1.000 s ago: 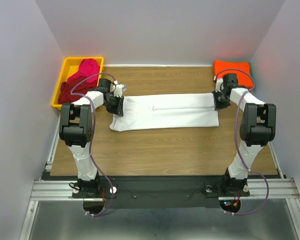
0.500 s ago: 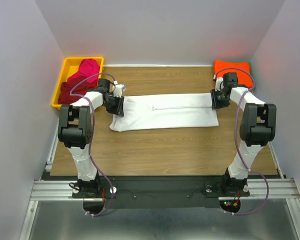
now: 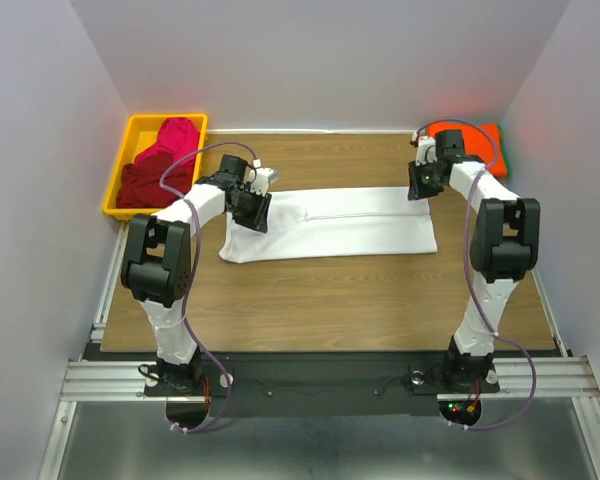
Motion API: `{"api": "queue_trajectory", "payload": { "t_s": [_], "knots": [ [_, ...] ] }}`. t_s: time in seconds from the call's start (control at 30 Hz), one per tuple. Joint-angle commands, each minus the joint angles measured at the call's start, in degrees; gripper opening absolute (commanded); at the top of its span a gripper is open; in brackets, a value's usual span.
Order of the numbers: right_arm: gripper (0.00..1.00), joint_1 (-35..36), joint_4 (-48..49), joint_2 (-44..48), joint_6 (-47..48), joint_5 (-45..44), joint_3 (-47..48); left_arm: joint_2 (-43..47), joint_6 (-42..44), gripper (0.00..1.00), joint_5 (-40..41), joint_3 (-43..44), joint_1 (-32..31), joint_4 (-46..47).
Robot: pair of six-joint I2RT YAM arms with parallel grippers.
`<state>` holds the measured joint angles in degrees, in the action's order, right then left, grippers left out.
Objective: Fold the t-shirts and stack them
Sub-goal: Fold the tshirt
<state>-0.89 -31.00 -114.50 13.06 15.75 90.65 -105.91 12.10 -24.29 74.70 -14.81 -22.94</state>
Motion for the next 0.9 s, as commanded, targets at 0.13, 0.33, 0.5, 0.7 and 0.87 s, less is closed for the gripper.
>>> {"api": "queue_trajectory", "payload": {
  "t_s": [0.13,0.33,0.5,0.7,0.87],
  "knots": [
    [0.22,0.8,-0.1,-5.4,3.5,-2.0,-4.2,-4.4,0.0,0.36,4.1,-0.4,0.5,-0.8],
    [0.21,0.8,-3.9,0.8,7.6,-0.4,-16.2,-13.0,3.0,0.36,8.6,9.3,1.8,-3.0],
    [0.19,9.6,-16.2,11.5,10.2,9.9,-25.9,-27.0,6.3,0.35,11.0,34.1,2.9,-10.5],
    [0.35,21.5,-25.4,21.3,9.4,30.2,-23.2,-36.4,5.6,0.39,4.0,66.6,3.0,-19.1],
    [0.36,21.4,-18.2,19.9,7.6,19.7,-19.5,-17.7,3.3,0.41,0.8,37.7,2.7,-4.4]
  ]
}}
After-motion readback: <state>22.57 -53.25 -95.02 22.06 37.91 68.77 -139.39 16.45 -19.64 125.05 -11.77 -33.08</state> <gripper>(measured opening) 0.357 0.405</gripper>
